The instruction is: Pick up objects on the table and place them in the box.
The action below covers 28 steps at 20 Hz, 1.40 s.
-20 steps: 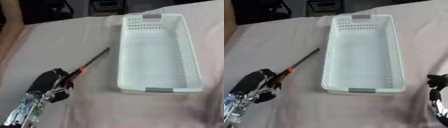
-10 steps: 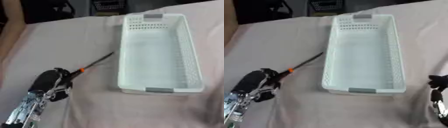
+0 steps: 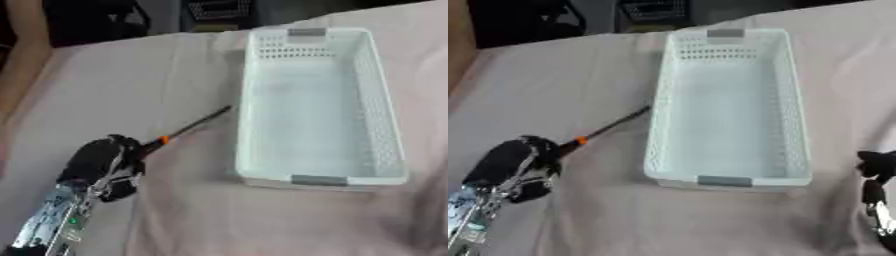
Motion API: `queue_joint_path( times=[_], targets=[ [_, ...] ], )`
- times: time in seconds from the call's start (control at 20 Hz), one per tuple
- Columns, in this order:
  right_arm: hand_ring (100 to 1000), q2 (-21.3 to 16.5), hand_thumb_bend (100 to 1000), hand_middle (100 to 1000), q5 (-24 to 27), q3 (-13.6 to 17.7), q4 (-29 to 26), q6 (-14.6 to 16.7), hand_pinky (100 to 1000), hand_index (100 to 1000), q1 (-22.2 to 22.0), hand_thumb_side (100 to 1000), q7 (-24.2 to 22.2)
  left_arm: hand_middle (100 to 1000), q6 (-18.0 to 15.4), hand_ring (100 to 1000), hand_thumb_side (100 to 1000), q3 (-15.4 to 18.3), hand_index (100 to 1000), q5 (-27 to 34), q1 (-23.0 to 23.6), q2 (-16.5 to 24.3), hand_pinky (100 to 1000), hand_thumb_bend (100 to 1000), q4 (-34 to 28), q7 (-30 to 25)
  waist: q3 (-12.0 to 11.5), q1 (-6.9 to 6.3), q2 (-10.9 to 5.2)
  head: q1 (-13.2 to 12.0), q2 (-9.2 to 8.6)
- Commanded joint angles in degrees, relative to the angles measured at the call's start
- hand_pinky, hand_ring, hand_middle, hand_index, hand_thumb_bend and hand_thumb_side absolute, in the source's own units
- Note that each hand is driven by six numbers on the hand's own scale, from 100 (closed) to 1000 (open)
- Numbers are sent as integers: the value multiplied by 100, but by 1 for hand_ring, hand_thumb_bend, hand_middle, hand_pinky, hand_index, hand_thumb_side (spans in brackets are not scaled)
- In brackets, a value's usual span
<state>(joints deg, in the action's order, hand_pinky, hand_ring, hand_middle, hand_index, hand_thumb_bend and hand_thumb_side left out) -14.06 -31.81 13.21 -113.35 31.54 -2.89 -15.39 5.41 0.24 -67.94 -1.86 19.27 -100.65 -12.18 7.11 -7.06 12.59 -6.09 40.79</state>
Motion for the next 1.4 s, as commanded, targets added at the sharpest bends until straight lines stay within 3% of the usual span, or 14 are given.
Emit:
queue_joint_path(
  times=[0.05, 0.65, 1.4],
  targets=[
    [541, -31, 100, 578, -1, 5, -124, 19, 431, 795, -4, 774, -12, 470, 31, 456, 234, 33, 695, 53, -48, 54, 677, 100, -146, 170, 3, 38, -55, -45, -25],
    [541, -35, 100, 578, -11, 15, -124, 12, 431, 795, -22, 773, -6, 399, 183, 411, 258, 118, 629, 356, -166, 180, 661, 100, -394, 646, -13, 40, -72, -54, -20],
    [541, -22, 100, 579, -24, 14, -124, 10, 432, 795, -39, 774, -20, 329, 403, 365, 280, 253, 574, 646, -262, 173, 651, 100, -530, 871, -26, 47, -78, -92, -23]
  ],
)
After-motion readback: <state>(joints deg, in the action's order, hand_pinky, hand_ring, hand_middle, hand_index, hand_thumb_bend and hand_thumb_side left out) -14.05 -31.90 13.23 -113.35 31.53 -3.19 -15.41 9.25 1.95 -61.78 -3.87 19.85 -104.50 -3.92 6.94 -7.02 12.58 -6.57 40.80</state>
